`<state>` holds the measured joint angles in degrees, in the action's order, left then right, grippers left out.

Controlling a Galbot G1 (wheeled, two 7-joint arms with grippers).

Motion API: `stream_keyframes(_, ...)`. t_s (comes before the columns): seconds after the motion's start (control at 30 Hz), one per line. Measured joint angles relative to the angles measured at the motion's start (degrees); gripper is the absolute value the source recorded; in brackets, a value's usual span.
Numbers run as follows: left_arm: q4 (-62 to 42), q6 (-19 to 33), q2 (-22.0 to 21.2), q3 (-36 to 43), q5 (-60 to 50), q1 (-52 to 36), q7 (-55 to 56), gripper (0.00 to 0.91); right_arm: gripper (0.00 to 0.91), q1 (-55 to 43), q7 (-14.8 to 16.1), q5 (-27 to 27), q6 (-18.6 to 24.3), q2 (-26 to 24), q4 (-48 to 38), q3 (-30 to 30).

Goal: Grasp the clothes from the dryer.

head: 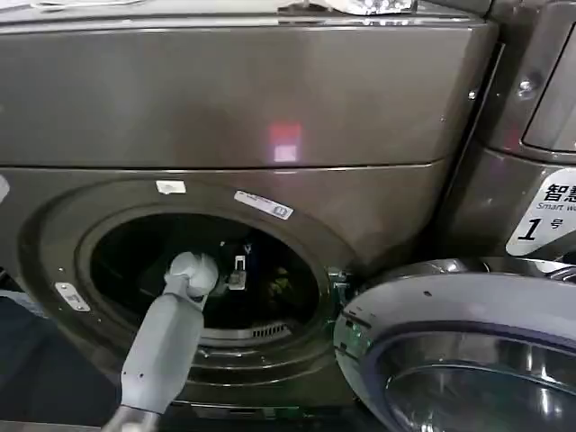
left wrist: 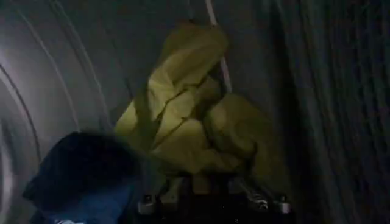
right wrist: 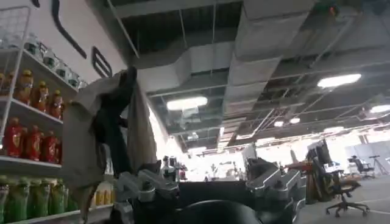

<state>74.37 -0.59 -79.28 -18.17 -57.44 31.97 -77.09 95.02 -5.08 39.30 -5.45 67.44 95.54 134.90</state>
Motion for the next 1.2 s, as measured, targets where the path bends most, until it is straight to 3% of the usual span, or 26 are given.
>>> stream_keyframes(0.4, 3.6, -3.0, -0.1, -1.8, 5.0, 0.8, 7.4, 0.0, 0.907, 0.0, 0.4, -0.3, 0.2, 0.5, 0.3, -0.4)
stream_keyframes(0.9, 12.4, -17.0, -5.0, -6.0, 16.3, 4.7, 42.9, 0.0, 0.907, -0.2, -0.1, -1.6, -1.6, 0.7, 1.3, -1.1)
stream_keyframes(1.2, 16.3, -19.6, -8.1, -7.9, 29.8, 6.9, 66.4, 0.0, 0.907, -0.5, 0.2, -2.4, -1.0, 1.2, 2.0, -2.4)
